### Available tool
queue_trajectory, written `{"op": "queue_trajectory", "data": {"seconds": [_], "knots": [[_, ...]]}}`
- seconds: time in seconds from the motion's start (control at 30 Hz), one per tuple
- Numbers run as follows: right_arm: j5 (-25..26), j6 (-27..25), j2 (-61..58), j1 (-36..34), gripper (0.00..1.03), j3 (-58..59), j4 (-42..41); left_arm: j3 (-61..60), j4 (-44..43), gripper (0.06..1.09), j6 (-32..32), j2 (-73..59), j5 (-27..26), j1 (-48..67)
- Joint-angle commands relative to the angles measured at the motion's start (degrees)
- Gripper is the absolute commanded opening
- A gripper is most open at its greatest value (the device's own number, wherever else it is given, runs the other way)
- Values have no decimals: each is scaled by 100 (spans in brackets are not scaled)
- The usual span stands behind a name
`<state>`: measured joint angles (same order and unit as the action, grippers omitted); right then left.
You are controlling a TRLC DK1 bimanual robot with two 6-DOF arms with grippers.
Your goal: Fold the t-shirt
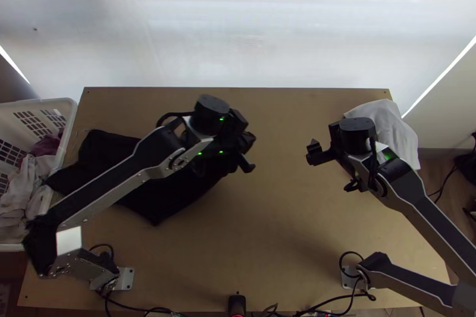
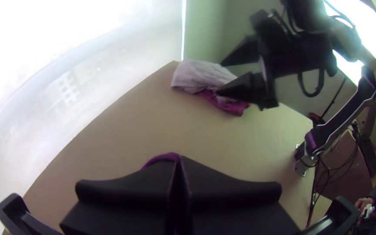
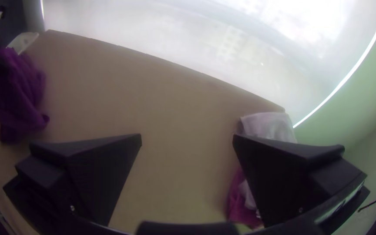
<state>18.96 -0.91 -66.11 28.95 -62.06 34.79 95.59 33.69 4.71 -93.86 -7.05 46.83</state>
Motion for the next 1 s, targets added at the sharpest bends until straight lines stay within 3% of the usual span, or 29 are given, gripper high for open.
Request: {"op": "queue_trajectory", "data": {"seconds": [0.0, 0.13, 0.3, 0.4, 0.43, 0.47, 0.5, 0.53, 0.97], "knots": [[-77, -6, 98, -786, 98, 379, 55, 2227, -12, 10, -5, -1837, -86, 1118], [-270, -191, 195, -1462, 98, 485, 90, 3150, 155, 10, -14, -2540, -104, 1434], [-490, -375, 309, -2201, 98, 502, 134, 3484, -346, 10, -67, -3024, -104, 1557], [-604, -437, 362, -2482, 98, 546, 187, 3484, -706, 17, -67, -3182, -104, 1575], [-639, -472, 379, -2552, 98, 564, 195, 3484, -759, 25, -67, -3208, -95, 1575], [-666, -481, 397, -2596, 98, 599, 195, 3475, -794, 46, -67, -3217, -95, 1575], [-683, -507, 423, -2631, 98, 616, 195, 3475, -794, 78, -76, -3235, -86, 1575], [-683, -516, 432, -2649, 98, 643, 195, 3475, -768, 104, -76, -3226, -77, 1575], [-824, -551, 353, -2693, 98, 757, 151, 3440, -434, 104, -146, -2505, -42, 819]]}}
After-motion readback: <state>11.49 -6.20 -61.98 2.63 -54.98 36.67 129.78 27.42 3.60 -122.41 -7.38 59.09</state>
